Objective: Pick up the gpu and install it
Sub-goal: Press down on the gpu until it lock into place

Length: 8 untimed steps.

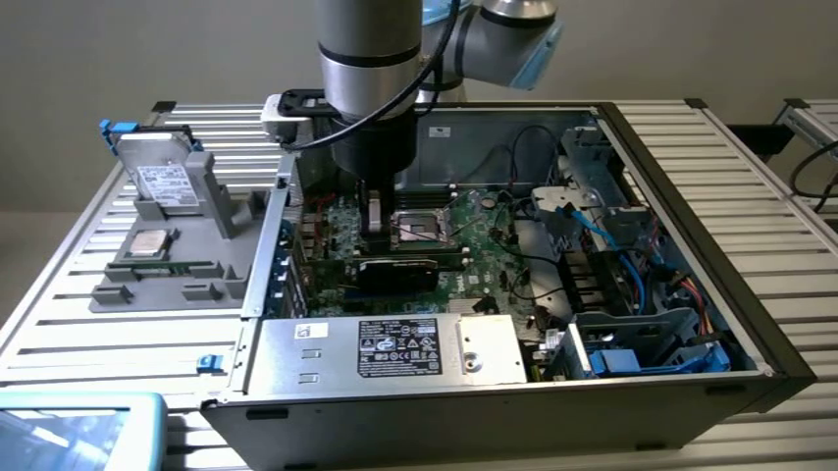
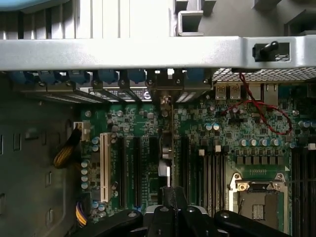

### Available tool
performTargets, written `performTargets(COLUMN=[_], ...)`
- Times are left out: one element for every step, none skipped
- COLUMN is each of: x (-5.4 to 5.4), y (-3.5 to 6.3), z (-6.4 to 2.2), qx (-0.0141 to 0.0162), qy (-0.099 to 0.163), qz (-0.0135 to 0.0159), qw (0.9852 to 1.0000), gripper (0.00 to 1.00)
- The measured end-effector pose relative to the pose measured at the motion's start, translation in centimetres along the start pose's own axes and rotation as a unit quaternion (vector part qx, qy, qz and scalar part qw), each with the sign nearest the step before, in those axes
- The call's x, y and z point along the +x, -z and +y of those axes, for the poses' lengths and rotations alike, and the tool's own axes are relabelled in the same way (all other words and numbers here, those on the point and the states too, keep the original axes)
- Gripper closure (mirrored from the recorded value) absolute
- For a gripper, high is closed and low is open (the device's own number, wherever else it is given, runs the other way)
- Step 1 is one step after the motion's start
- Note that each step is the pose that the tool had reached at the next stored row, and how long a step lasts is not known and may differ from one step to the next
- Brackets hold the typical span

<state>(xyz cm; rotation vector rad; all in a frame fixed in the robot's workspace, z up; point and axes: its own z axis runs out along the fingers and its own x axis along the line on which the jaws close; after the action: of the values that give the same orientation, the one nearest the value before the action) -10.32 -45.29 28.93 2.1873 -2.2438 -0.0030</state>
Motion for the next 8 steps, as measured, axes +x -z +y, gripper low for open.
performTargets(x=[0.13, 0.25, 0.35, 0.43, 0.46, 0.47, 0.47, 0.47], y=[-0.06, -0.16, -0.31, -0.49, -0.66, -0.77, -0.85, -0.95], z=[-0.11, -0.13, -0.14, -0.14, -0.14, -0.14, -0.15, -0.15], qx=[0.0, 0.0, 0.0, 0.0, 0.0, -0.0002, -0.0003, -0.0003], qy=[0.0, 0.0, 0.0, 0.0, 0.0, 0.0, 0.0, 0.0], qz=[-0.0007, -0.0015, -0.0022, -0.0031, -0.0045, -0.0067, -0.0101, -0.0137], qw=[1.0, 1.0, 1.0, 1.0, 1.0, 1.0, 0.9999, 0.9999], gripper=[0.88, 0.88, 0.88, 0.88, 0.88, 0.88, 0.88, 0.88])
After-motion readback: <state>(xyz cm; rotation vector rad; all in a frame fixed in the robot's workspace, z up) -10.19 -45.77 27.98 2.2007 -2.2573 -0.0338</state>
